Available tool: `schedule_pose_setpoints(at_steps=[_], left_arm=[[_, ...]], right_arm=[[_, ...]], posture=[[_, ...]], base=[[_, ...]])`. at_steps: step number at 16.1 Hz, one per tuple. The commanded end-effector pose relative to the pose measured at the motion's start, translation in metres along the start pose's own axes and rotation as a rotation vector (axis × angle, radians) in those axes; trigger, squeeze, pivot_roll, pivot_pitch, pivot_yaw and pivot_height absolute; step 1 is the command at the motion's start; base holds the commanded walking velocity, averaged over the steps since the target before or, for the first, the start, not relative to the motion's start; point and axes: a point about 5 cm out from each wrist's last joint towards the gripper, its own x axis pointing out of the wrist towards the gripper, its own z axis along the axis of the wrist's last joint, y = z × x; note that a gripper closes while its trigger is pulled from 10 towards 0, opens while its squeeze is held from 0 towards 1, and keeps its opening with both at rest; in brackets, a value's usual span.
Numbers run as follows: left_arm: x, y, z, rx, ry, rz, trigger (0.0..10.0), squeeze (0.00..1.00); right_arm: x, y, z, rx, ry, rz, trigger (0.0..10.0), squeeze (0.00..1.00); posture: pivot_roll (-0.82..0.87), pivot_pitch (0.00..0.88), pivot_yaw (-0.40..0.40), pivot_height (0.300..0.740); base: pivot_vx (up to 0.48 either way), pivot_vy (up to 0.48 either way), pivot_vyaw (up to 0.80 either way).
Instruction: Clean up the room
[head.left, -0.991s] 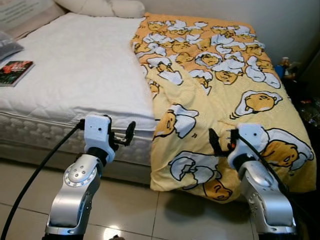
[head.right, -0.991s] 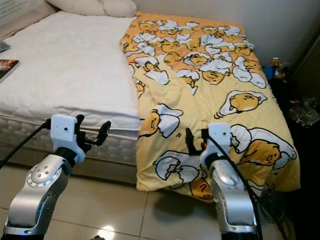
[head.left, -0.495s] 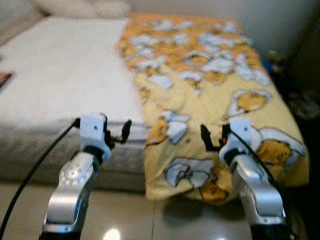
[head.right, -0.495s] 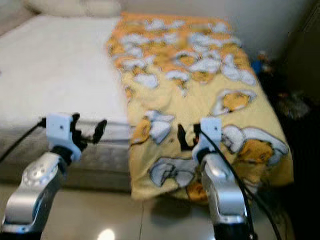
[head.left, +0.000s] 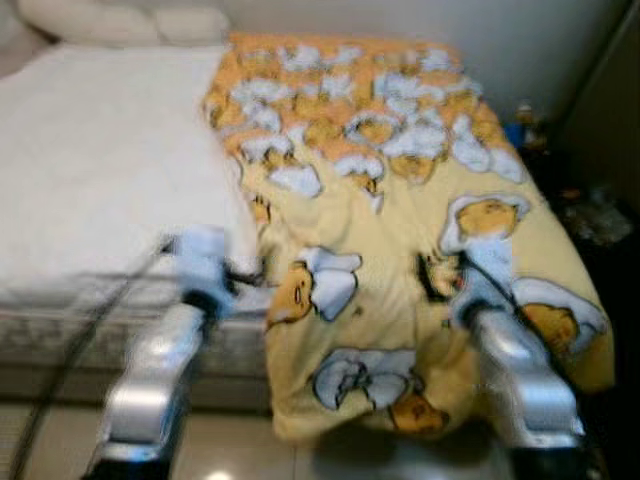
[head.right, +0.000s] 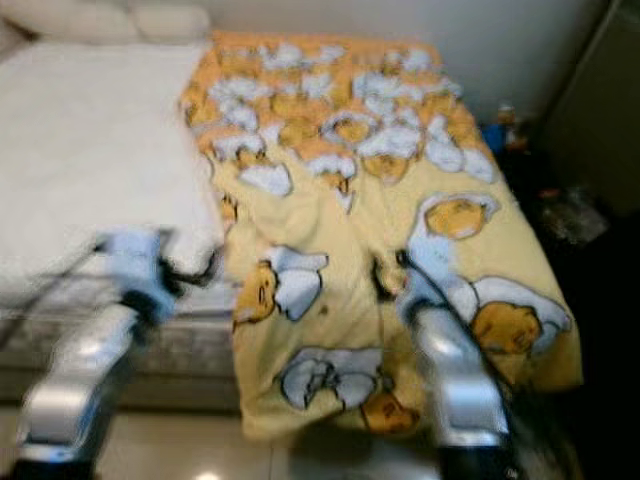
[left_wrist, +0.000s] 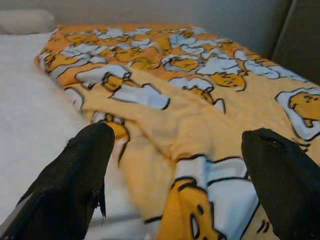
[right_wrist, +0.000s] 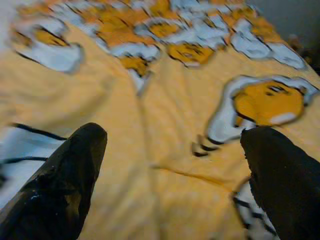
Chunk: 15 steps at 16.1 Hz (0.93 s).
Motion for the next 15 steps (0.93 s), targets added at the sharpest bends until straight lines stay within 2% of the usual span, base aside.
schedule_pose_setpoints(at_steps=[1,5,6,9,11,12,13,14,15], left_arm=[[-0.003,0.011,0.004,0.023,-0.009,0.028,10.0,1.0],[-0.003,0.009,0.003,0.027,-0.007,0.023,10.0,1.0],[0.0,0.009,0.005,0.03,-0.01,0.018,10.0,1.0],[0.001,0.01,0.005,0.055,0.016,-0.019,10.0,1.0],[-0.001,0.01,0.004,0.073,0.039,-0.065,10.0,1.0],[-0.003,0.007,0.005,0.093,0.061,-0.135,10.0,0.99],[-0.003,0.006,0.005,0.096,0.069,-0.158,10.0,0.98],[-0.005,0.003,0.005,0.108,0.09,-0.22,10.0,0.93],[-0.007,-0.002,0.003,0.149,0.143,-0.333,10.0,0.38]], right_arm=[[0.002,0.012,0.01,0.005,-0.042,0.039,10.0,0.0],[0.005,0.012,0.009,-0.005,-0.027,0.057,10.0,0.0],[0.01,0.014,0.008,-0.035,0.002,0.086,10.0,0.0],[0.018,0.014,0.005,-0.044,0.048,0.094,10.0,0.0],[0.026,0.008,-0.007,-0.012,0.149,0.087,10.0,0.0],[0.035,0.003,-0.018,-0.01,0.241,0.104,10.0,0.0],[0.038,0.001,-0.02,-0.009,0.269,0.108,10.0,0.0],[0.044,0.0,-0.024,0.007,0.329,0.128,10.0,0.0],[0.054,-0.007,-0.028,0.025,0.401,0.118,10.0,0.0]], posture=[[0.0,0.0,-0.013,0.74],[0.01,0.0,-0.026,0.74],[0.01,0.0,-0.027,0.74],[0.0,0.0,-0.015,0.74],[0.01,0.0,-0.003,0.74],[0.02,0.0,0.011,0.74],[0.02,0.0,0.014,0.74],[0.02,0.0,0.019,0.74],[0.04,0.0,0.015,0.74]], base=[[0.352,0.0,0.0],[0.348,0.0,0.0],[0.337,0.0,0.0],[0.0,0.0,0.0],[0.0,0.0,0.0],[0.0,0.0,0.0],[0.0,0.0,0.0],[0.0,0.0,0.0],[0.0,0.0,0.0]])
